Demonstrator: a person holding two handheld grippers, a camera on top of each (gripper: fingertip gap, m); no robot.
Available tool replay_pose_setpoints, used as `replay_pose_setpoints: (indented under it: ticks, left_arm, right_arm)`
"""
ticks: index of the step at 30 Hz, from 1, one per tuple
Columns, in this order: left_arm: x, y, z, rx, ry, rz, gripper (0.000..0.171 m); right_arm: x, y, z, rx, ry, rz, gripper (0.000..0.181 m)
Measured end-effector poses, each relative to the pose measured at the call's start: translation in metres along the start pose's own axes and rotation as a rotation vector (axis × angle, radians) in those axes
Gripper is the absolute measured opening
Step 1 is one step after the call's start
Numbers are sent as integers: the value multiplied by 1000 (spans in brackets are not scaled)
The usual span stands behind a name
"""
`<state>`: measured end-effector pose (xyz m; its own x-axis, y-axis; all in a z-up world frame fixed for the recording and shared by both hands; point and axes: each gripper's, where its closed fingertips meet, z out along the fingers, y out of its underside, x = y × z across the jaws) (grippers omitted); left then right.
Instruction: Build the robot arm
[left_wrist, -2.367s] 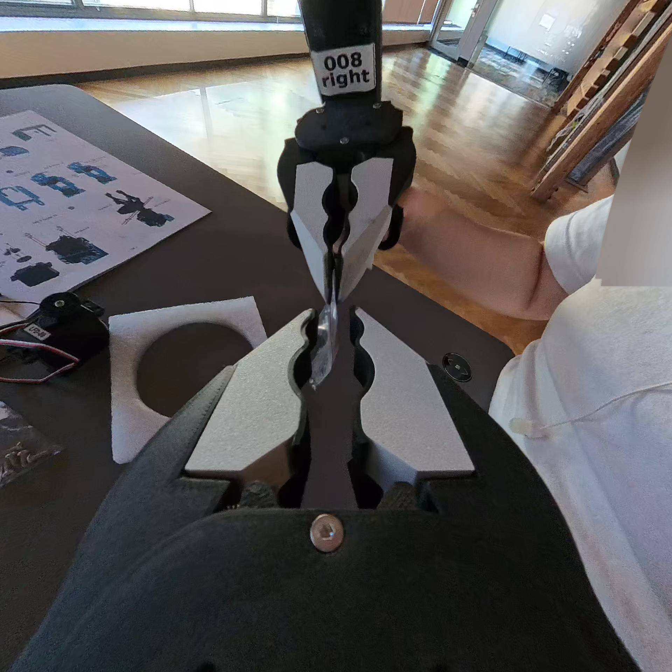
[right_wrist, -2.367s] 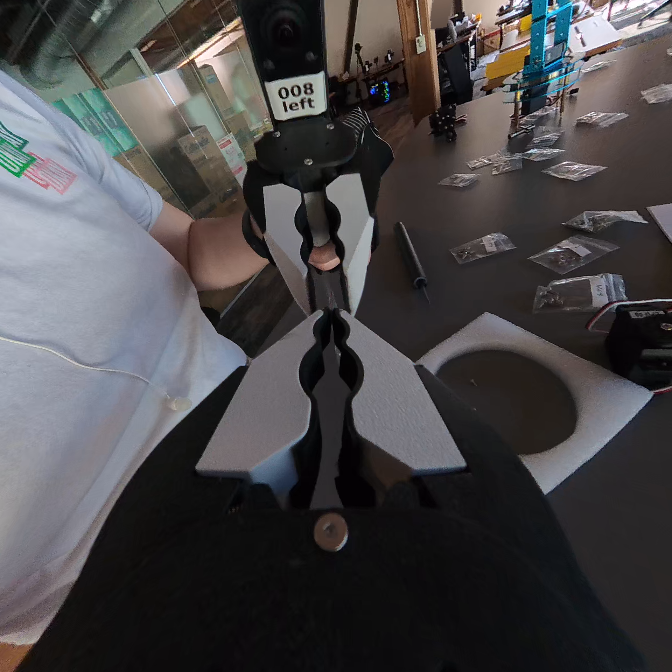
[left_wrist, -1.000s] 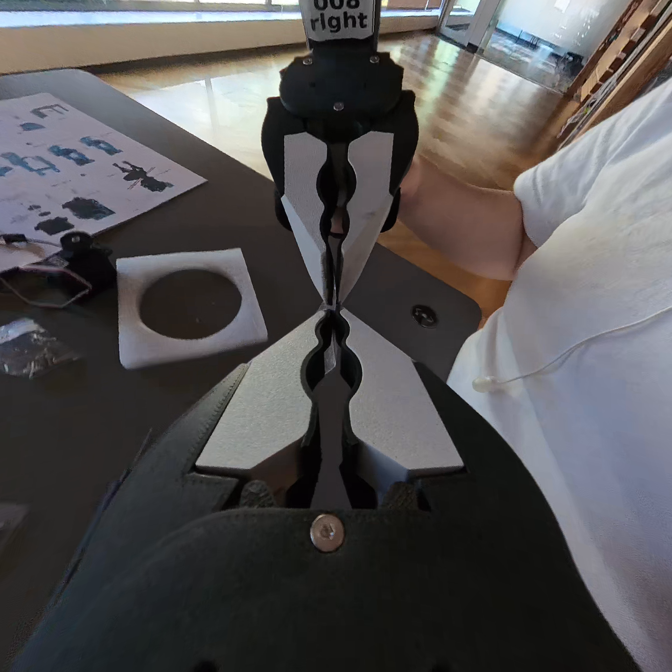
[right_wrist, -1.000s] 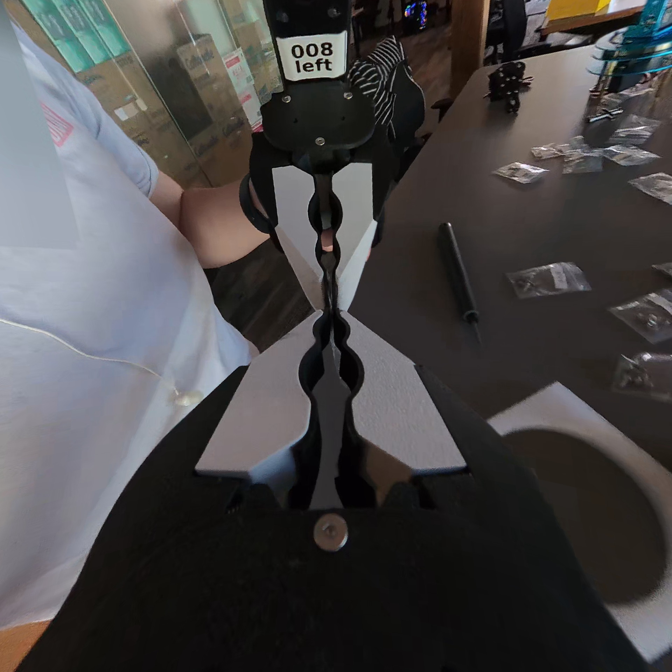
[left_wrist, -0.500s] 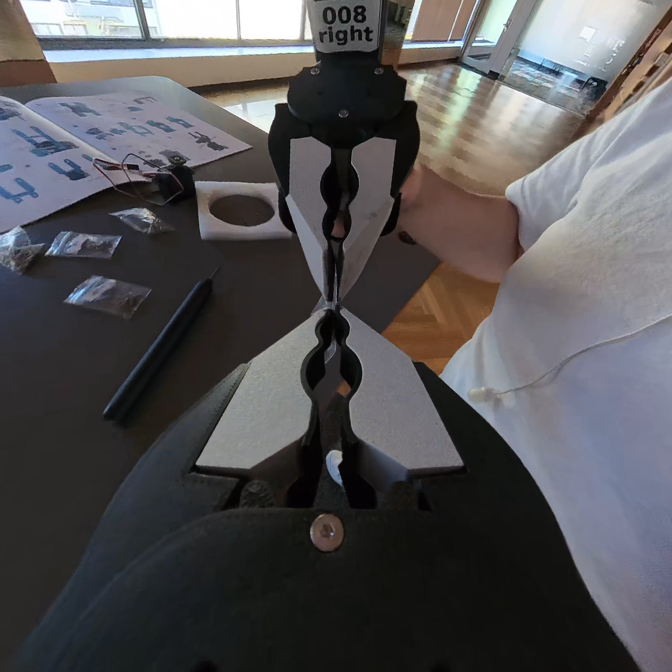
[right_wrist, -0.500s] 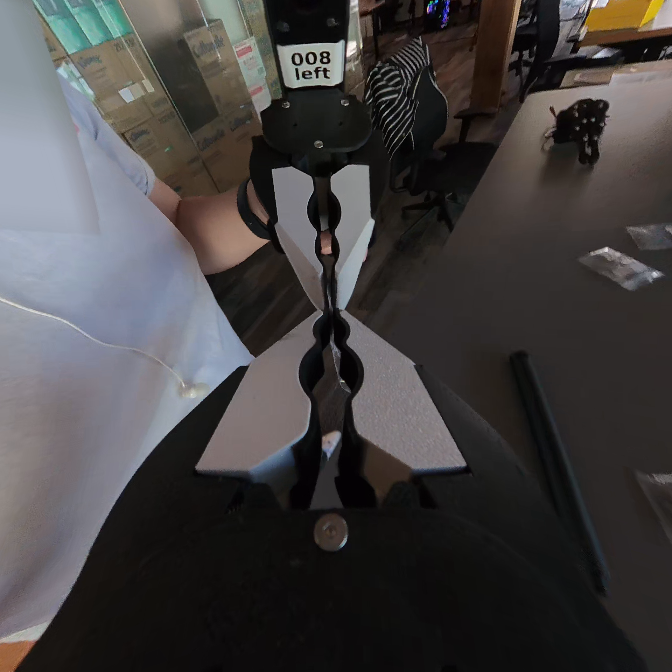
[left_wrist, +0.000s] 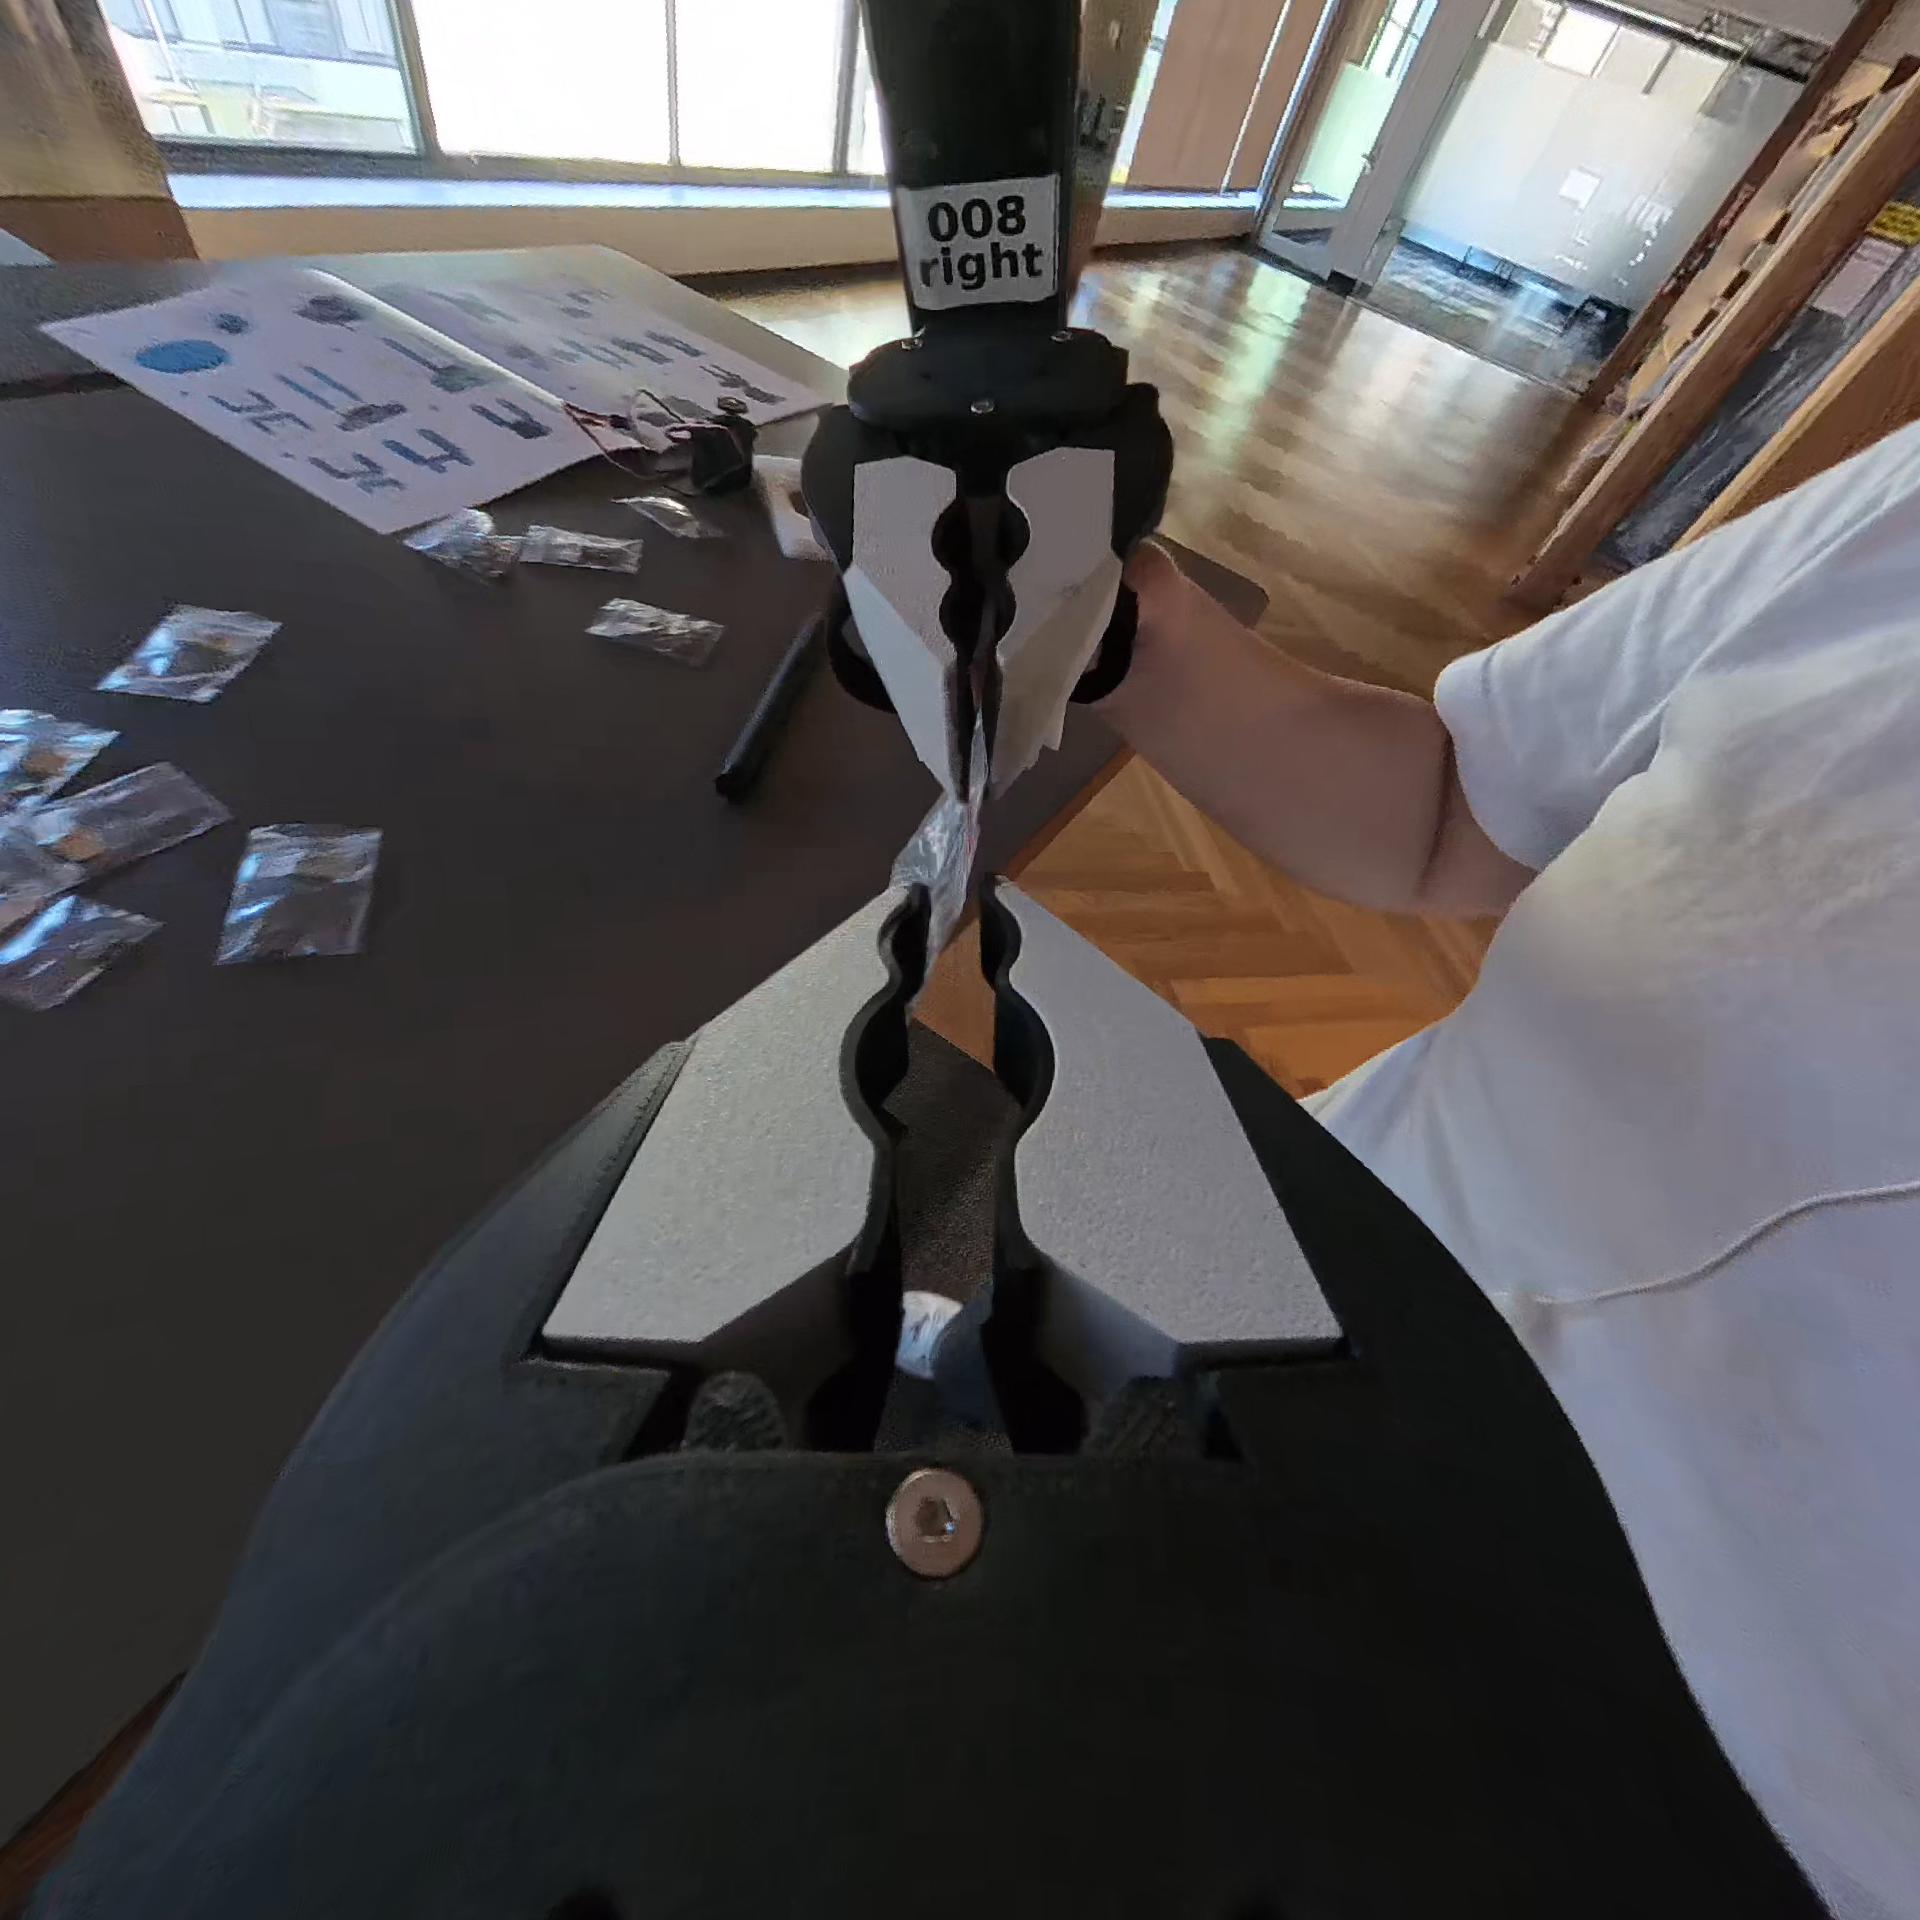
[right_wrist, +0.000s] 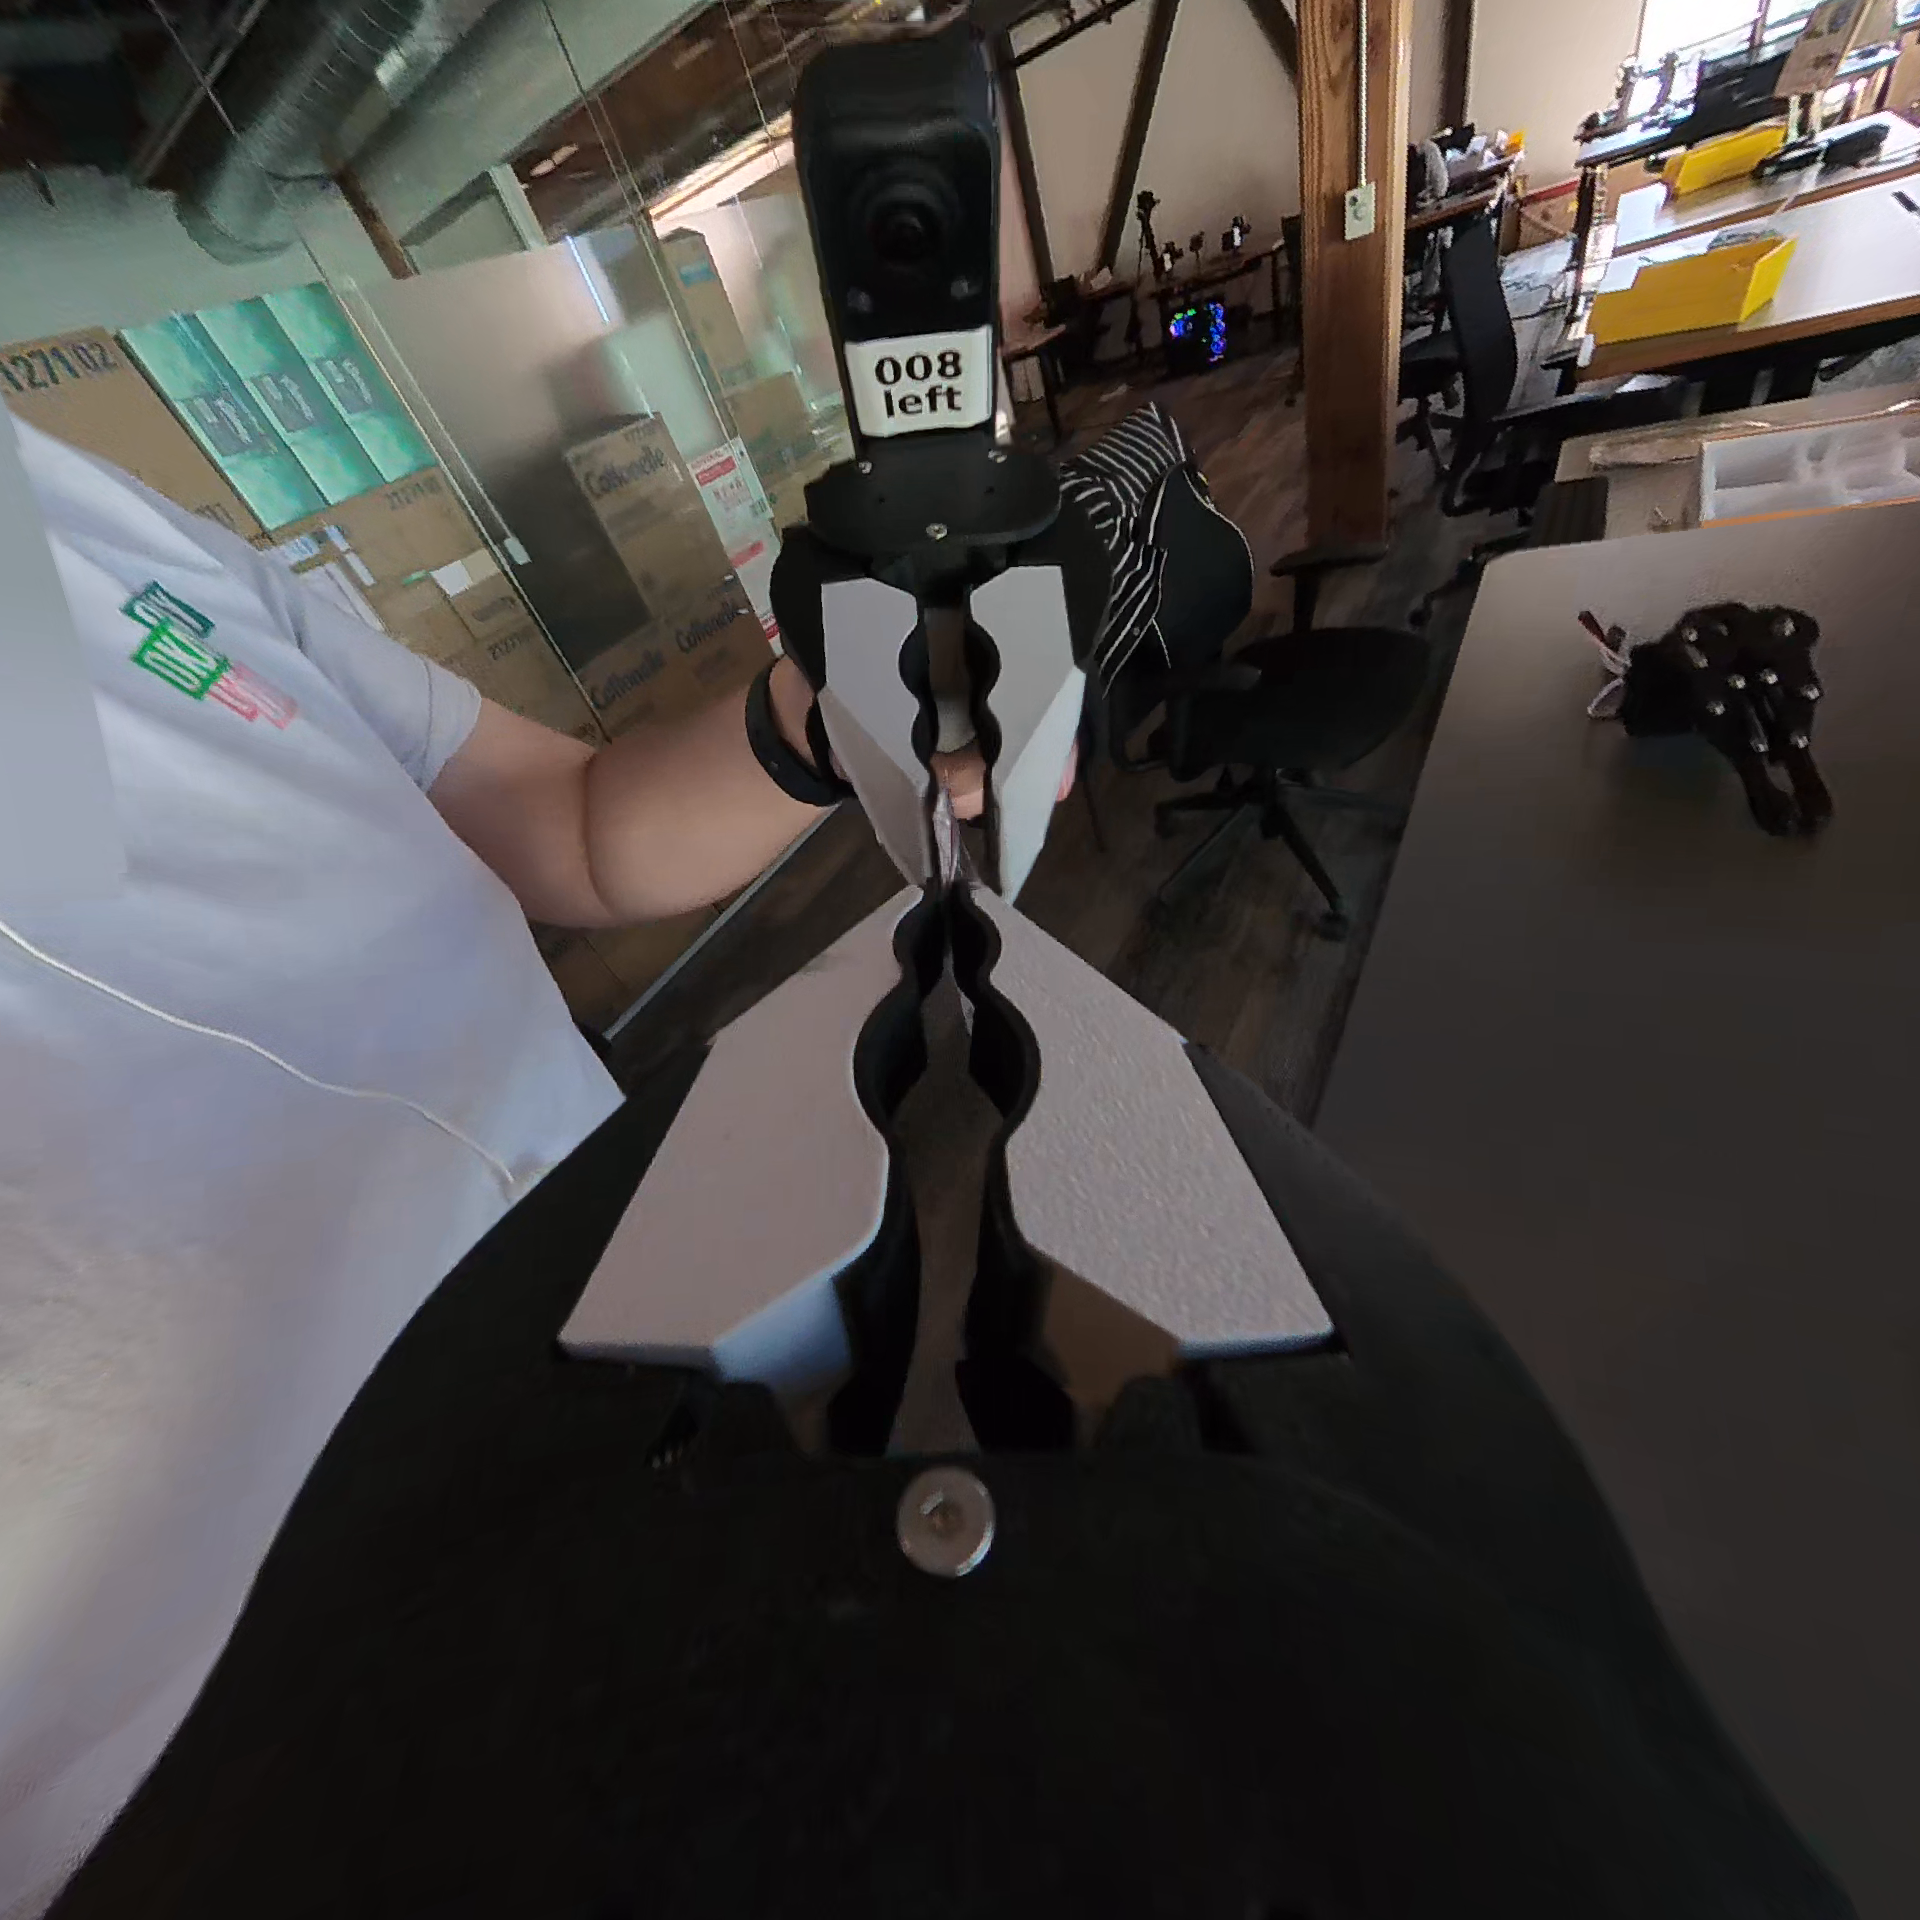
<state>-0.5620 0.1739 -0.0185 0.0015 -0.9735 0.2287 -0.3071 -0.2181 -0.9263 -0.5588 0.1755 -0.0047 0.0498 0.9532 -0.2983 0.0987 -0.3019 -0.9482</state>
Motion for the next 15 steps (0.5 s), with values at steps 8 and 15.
replay_pose_setpoints:
  ticks: [8,15]
  left_arm:
    - [-55,7,-80,111,-72,-38,23]
    - [-103,35,-156,153,-210,-85,0]
  right_arm:
    - [52,-24,79,-34,-75,6,0]
    - [97,-30,165,-70,-217,35,0]
